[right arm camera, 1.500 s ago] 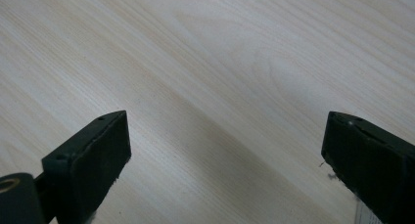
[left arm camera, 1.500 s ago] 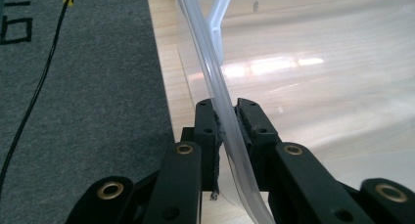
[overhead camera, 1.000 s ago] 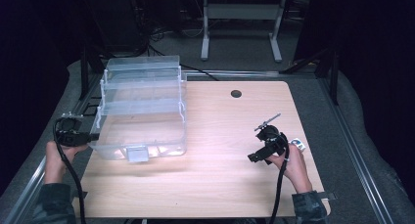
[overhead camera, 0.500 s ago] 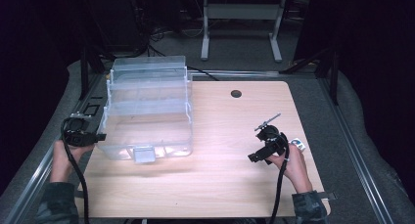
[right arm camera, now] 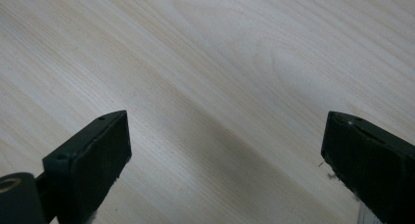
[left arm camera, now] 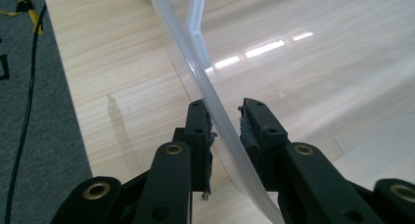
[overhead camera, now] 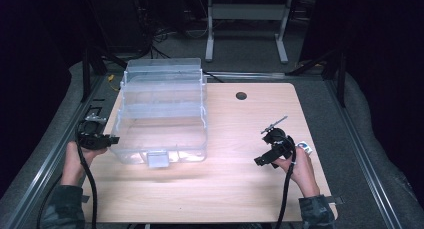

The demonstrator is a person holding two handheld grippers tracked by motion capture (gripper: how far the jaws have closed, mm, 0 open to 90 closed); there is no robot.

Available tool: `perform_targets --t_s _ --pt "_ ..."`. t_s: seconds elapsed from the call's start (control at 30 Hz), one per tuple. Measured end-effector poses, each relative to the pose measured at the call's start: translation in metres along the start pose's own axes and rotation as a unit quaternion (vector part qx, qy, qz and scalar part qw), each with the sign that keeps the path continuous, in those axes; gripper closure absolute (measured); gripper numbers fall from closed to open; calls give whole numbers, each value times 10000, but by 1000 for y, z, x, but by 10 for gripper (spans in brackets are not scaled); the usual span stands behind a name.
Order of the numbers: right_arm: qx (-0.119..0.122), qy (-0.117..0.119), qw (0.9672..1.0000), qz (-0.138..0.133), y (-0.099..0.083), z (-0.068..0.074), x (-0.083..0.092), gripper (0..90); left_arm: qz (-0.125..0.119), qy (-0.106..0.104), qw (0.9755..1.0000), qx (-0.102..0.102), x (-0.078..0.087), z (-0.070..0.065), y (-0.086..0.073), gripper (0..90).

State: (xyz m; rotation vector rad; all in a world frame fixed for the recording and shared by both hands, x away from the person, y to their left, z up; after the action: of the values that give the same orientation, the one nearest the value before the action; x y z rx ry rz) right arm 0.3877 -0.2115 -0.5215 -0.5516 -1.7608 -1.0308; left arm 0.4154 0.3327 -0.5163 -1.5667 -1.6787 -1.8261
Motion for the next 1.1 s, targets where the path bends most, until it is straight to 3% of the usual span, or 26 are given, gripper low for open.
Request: perform_targets --t_s 0.33,0.43,0.5,0.53,0.57,0.6,0.67,0.7,0.93,1.07,1.1 --pt "-24 -11 10000 29 -1 -1 0 44 85 -6 9999 -95 -11 -20 8 730" --pt "-46 -58 10000 10 -1 -3 1 44 96 2 9999 -132 -14 -26 10 729" --pt "-26 -209 9997 79 -2 -5 3 44 100 36 9998 -151 -16 -30 12 729" --pt "-66 -43 10000 -4 -2 -5 2 44 127 55 9997 -192 -17 -32 13 729" --pt "-47 -187 9998 51 -2 -6 3 44 138 52 9997 -194 -18 -34 14 729" --pt "-60 -185 9998 48 -2 -6 3 43 132 46 9997 -199 -19 -36 14 729" --pt "-97 -25 9999 -16 -3 -7 3 44 136 26 9997 -225 -21 -39 16 728" --pt "-97 -130 9999 21 -3 -8 4 44 147 23 9996 -246 -22 -41 17 726" --pt "-166 125 9998 -63 -4 -11 5 43 174 -2 9994 -289 -29 -53 22 724" --pt "-186 20 9998 -23 -5 -12 5 47 178 -34 9993 -341 -34 -61 26 722" --pt "-243 512 9983 -162 -5 -12 4 48 171 -43 9992 -349 -36 -62 27 721"
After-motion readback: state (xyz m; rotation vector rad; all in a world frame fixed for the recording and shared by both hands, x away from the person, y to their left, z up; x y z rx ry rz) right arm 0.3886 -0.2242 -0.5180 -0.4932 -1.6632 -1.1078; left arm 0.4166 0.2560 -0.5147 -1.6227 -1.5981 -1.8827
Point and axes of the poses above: each handheld gripper's, and its own axes: x roughly backward along the jaws, y roughly out of its top, z roughly to its left, the point moved 4 cm from there along -x, roughly forward along the jaws, and after that the axes turned 13 degrees about -y, right-handed, at the moved point
